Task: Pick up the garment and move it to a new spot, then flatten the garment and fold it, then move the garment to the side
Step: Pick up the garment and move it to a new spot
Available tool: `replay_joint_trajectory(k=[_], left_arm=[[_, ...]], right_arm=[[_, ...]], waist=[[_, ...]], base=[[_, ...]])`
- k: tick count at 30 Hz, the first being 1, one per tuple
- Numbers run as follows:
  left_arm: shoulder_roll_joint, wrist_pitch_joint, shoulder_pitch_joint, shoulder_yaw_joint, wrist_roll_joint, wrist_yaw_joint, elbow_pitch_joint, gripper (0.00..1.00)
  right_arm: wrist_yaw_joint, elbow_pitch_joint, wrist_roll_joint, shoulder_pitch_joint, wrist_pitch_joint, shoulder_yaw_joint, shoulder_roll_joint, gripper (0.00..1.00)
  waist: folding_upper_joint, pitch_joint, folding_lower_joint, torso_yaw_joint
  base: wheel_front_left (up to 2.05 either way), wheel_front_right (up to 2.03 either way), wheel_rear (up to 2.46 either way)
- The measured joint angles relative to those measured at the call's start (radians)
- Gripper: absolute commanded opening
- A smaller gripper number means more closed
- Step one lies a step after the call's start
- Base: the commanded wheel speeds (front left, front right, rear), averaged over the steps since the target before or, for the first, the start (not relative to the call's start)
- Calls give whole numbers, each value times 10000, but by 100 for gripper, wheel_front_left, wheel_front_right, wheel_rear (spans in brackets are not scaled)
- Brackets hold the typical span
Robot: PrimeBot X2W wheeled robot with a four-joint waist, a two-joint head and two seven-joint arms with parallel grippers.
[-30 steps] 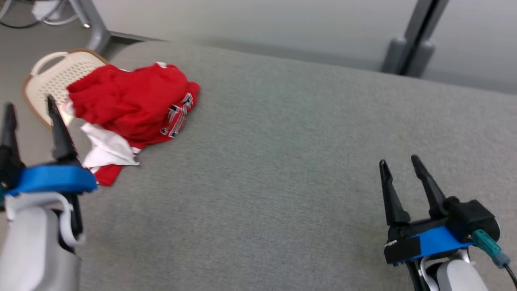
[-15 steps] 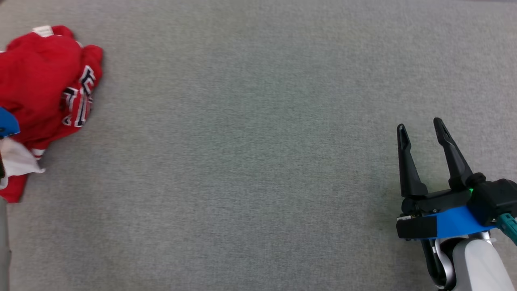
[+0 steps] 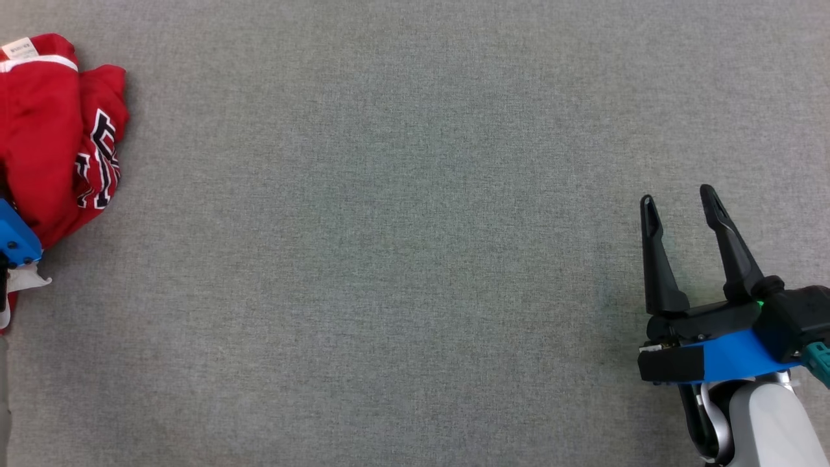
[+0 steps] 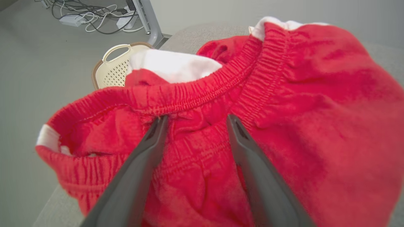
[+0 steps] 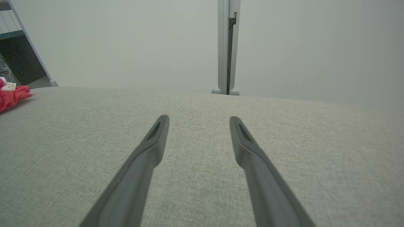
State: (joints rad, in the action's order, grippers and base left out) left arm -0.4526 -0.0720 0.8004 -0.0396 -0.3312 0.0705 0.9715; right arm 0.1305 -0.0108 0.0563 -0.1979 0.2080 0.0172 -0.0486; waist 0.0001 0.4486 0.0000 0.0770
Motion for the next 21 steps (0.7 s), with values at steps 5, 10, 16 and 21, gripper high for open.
replay_joint_trajectory(k=[5, 10, 16, 21], left_arm=[[88, -763, 127, 140, -221, 201, 430, 100], [115, -1024, 209, 270, -328, 336, 708, 0], [17, -380, 211, 410, -347, 412, 754, 0], [-113, 675, 335, 546, -171, 420, 428, 0]], right_arm=[[0, 4, 0, -19, -40, -88, 0, 100], [0, 31, 4, -44, -38, -84, 0, 100], [0, 242, 157, -69, 63, -125, -2, 100], [0, 560, 359, -59, 224, -232, -2, 100]], waist=[[0, -28, 0, -18], [0, -72, 0, -80], [0, -366, 0, -145], [-1, -828, 0, -211]], base=[[0, 0, 0], [0, 0, 0], [0, 0, 0], [0, 0, 0]])
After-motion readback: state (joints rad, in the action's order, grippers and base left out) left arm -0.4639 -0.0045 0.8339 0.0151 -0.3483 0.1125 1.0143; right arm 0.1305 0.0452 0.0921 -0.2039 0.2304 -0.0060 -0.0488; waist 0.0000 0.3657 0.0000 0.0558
